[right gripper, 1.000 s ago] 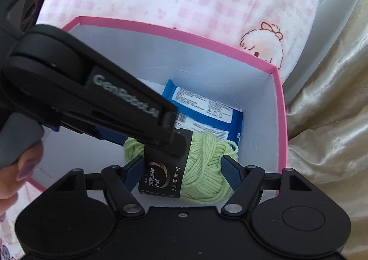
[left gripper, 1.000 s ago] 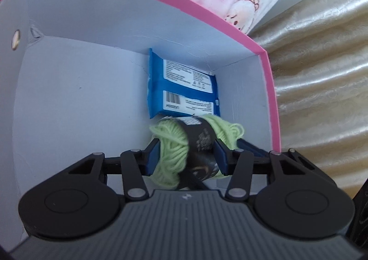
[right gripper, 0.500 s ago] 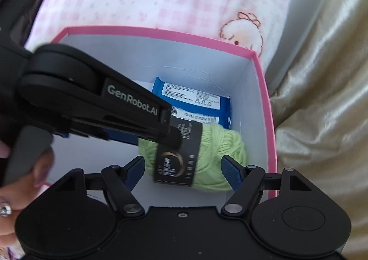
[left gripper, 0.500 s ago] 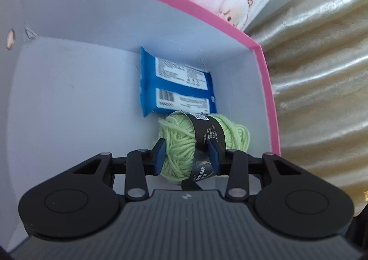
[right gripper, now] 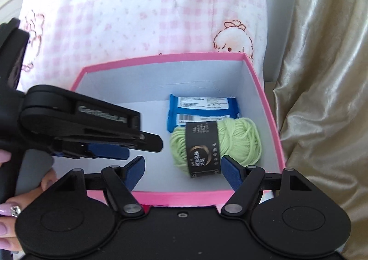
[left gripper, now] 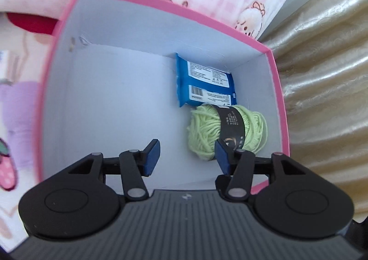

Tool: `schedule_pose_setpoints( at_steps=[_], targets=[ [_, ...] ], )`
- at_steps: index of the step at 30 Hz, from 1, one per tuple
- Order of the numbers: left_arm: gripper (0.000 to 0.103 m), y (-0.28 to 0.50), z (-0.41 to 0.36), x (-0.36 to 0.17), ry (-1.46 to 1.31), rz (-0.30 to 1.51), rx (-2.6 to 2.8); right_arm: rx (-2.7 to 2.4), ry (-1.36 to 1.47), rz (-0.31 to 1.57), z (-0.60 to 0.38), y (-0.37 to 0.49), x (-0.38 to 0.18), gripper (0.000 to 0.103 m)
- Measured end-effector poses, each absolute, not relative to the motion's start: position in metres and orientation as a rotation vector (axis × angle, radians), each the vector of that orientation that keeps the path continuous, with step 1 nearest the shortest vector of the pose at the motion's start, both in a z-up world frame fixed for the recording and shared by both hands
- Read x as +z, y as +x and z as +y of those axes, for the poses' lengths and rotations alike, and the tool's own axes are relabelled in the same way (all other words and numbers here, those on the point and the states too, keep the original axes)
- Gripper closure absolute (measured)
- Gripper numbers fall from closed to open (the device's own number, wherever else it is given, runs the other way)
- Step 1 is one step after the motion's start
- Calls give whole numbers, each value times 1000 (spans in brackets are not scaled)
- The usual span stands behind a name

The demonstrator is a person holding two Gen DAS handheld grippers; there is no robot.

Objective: Organize objects

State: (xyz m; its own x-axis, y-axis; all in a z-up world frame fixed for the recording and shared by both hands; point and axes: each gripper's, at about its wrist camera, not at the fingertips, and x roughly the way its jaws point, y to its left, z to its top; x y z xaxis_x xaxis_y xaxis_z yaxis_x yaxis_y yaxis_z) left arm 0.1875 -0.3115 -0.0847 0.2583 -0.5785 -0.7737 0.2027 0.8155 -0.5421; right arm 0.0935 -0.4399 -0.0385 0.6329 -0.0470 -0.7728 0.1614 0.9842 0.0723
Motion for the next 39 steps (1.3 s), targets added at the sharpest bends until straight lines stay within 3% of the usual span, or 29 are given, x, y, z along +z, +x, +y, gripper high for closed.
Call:
schedule_pose_setpoints(
  at_steps=[6,22,39],
  targets=[
    [45,160,-266,-39,-308,1151,-565,-95,133,812,-414,66,-7,26],
    [38,97,-145,16,-171,1180,-519,125,101,878,-346,21,65,25],
    [29,70,-37,12,-207,1111,-393,422,-72,900,-246,11,64,22]
  ],
)
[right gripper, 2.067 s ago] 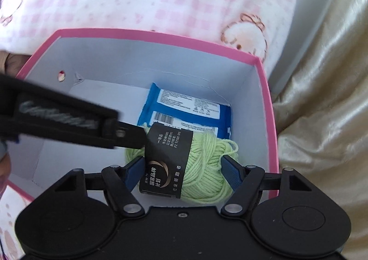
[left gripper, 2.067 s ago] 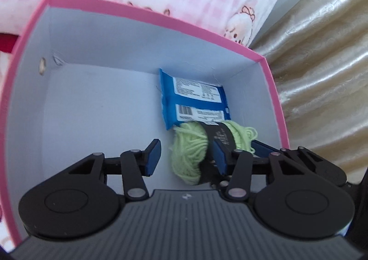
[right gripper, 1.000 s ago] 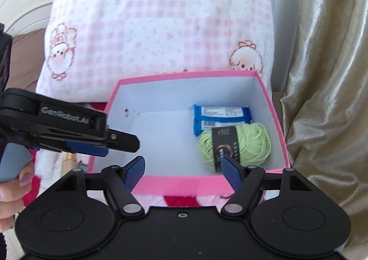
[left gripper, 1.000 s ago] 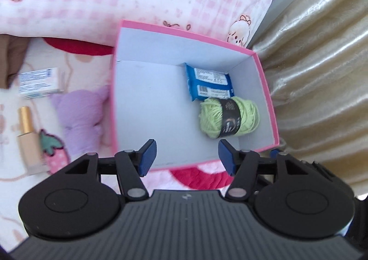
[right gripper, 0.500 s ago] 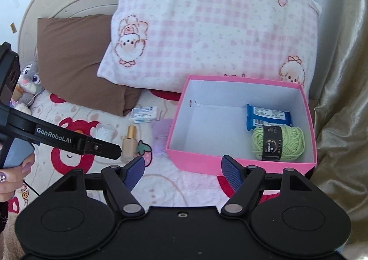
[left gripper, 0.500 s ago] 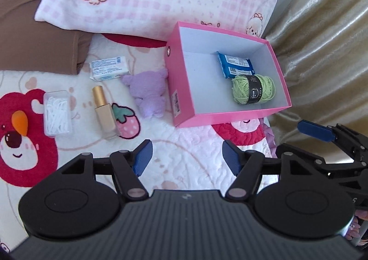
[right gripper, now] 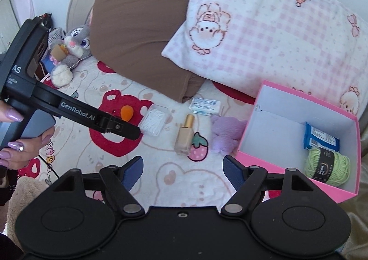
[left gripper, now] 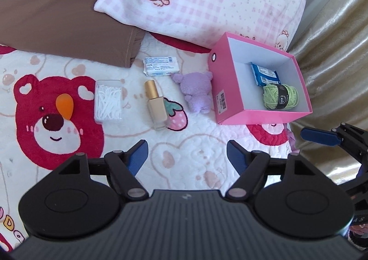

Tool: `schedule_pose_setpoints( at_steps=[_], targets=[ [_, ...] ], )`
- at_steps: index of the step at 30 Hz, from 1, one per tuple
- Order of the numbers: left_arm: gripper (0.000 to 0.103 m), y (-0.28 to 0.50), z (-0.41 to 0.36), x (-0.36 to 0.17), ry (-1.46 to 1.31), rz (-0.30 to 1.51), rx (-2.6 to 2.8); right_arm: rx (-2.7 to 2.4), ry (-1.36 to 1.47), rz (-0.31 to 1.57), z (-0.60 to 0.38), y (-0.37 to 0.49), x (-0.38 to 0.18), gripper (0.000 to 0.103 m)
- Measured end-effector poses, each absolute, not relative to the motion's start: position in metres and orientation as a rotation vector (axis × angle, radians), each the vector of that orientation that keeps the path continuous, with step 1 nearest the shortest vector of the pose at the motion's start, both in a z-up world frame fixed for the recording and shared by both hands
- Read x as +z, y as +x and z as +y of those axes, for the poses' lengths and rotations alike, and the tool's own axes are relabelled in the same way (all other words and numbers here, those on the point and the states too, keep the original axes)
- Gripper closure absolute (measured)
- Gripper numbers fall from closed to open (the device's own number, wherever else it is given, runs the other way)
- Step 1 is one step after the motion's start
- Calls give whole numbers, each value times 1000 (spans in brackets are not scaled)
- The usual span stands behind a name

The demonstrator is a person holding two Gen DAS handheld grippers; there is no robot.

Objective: Organize objects

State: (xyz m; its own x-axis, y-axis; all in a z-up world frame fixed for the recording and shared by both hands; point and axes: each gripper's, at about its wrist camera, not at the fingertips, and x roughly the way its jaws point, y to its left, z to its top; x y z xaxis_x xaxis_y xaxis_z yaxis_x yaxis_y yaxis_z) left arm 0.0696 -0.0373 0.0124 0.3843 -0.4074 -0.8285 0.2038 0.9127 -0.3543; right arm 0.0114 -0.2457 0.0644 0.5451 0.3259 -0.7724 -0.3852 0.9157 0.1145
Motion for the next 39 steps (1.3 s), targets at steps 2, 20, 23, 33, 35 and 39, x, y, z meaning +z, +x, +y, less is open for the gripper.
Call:
schedule_pose_setpoints(
  at_steps=[2,20,23,33,35,39],
  targets=[
    [29,72,-30,8,-220,1098,-364,463,-93,884,-236,14,60,21],
    [12,114,12,-72,-270,1016,-239,638,-231,822,-181,91,-12,16],
    [12,123,22,-93,-284,1010,-236,629,-251,802,-172,96,-31,17],
    [15,146,29,-144,-225,944,-213,653,-287,801,-140,117,-89,16],
    [15,149,32,-154,-228,952,-211,661,-293,777,-132,120,-101,16],
    [15,154,40,-166,-264,936,-227,683,-290,820,-113,134,-127,17]
  ],
)
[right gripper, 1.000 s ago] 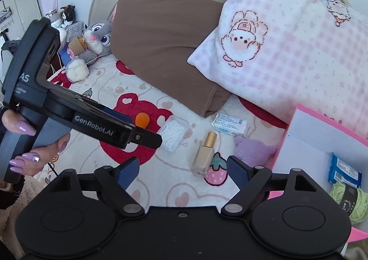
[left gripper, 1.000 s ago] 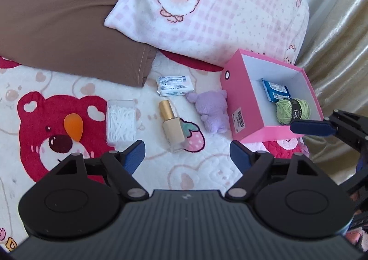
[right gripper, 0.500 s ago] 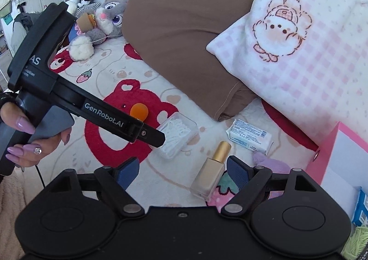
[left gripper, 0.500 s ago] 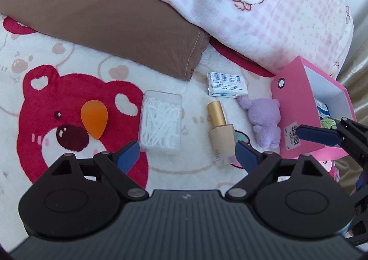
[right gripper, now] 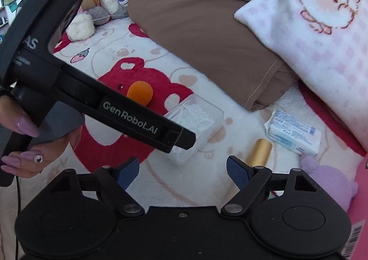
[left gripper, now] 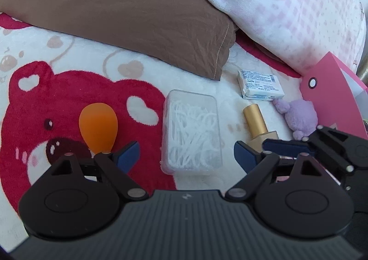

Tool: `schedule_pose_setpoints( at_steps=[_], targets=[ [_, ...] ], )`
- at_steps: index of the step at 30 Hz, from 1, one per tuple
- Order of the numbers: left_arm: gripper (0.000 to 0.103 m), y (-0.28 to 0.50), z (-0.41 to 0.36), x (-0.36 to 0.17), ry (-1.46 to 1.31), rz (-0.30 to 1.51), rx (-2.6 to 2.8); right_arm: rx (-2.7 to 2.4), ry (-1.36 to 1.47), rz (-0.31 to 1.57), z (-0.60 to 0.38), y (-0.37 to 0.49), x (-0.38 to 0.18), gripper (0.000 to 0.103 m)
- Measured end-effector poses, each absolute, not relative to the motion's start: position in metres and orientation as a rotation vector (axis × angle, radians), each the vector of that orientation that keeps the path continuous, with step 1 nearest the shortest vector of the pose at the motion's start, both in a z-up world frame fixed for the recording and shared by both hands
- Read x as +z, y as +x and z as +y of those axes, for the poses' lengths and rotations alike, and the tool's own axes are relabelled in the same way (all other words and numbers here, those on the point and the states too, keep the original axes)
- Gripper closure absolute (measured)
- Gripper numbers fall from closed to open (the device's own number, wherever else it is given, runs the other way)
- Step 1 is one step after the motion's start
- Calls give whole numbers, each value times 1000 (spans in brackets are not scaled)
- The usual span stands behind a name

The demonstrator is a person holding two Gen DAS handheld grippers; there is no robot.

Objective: Organize objects

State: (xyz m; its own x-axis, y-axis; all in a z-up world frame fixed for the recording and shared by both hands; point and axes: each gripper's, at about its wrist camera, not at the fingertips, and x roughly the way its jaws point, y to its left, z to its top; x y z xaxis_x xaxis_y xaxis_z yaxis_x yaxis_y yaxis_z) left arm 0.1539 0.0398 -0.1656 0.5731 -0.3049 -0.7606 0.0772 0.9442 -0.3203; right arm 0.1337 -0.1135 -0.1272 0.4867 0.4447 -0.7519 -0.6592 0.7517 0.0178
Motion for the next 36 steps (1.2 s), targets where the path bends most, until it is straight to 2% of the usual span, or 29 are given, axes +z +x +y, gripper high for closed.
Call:
schedule_pose_setpoints(
  at_steps=[2,3,7,9,13,20,26,29,33,36],
  targets=[
    [20,156,42,-170,-275,942,-230,700,-293,836,-107,139,-135,18],
    [28,155,44,-171,-284,935,-226,698,-296,839,-103,142,-140,18],
    [43,155,49,-178,-321,942,-259,701,-322,838,-96,149,-148,20],
    [48,155,52,-180,-371,956,-294,714,-342,810,-93,149,-151,23],
    [50,152,48,-178,-356,952,-298,723,-357,811,-88,148,-158,35],
    [53,136,53,-186,-539,1074,-375,644,-237,852,-100,132,-150,34],
    [53,123,42,-189,-599,1227,-452,641,-263,881,-114,100,-144,33],
    [53,121,38,-187,-575,1230,-441,629,-228,907,-120,98,-145,32],
    [49,119,31,-175,-419,1135,-347,603,-222,909,-116,99,-150,29],
    [48,121,35,-182,-466,1129,-346,581,-260,896,-107,98,-156,29]
  ],
)
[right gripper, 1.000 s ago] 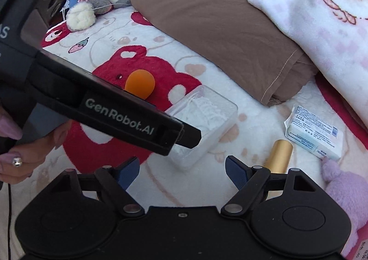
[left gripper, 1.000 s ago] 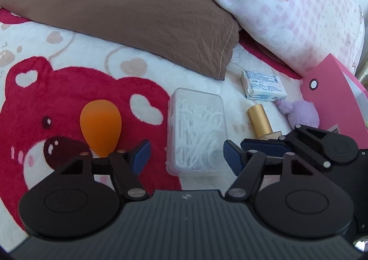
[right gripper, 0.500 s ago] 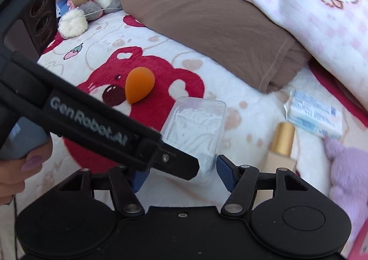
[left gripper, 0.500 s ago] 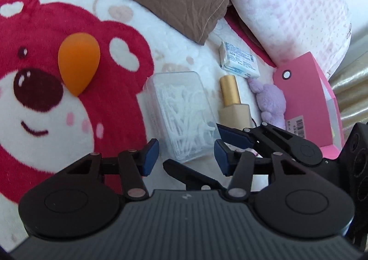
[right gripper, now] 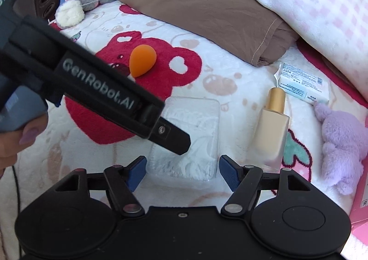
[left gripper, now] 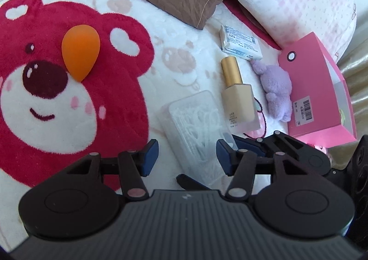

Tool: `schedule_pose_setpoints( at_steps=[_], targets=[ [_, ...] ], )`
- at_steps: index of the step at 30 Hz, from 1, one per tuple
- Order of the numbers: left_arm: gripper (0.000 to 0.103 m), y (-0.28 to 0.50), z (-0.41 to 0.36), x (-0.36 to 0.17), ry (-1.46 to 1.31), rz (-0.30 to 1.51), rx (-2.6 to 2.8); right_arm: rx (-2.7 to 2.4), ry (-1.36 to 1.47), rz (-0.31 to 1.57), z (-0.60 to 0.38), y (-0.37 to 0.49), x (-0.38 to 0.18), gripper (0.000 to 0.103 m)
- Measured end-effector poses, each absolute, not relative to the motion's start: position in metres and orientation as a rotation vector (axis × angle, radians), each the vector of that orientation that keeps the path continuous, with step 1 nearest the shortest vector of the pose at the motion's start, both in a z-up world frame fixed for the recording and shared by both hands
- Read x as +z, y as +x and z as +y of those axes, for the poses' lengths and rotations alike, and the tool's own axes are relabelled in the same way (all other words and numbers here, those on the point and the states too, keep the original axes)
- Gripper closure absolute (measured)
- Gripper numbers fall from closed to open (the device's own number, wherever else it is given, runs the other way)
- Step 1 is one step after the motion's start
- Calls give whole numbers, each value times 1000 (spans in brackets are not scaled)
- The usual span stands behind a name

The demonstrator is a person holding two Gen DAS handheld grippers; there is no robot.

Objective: Organize objects

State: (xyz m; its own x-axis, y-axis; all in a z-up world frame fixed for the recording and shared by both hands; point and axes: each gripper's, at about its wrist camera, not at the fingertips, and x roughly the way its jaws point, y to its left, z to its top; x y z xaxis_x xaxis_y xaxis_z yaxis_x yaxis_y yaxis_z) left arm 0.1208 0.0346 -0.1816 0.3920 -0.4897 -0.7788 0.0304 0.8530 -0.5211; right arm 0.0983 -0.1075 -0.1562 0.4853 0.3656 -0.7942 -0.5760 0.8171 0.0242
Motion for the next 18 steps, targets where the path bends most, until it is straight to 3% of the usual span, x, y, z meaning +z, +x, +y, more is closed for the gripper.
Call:
schedule_pose_setpoints(
  at_steps=[4,11,18],
  targets=[
    [56,123,38,-192,-566,1163,-399,552,-255,886,-106,96,-163,35],
    [57,113,24,-180,-530,1129,-401,520,-173,900,-118,93,-154,36],
    [57,84,-4,-136,-409,1017,-444,478,-191,813,-134,64,-123,36]
  ],
)
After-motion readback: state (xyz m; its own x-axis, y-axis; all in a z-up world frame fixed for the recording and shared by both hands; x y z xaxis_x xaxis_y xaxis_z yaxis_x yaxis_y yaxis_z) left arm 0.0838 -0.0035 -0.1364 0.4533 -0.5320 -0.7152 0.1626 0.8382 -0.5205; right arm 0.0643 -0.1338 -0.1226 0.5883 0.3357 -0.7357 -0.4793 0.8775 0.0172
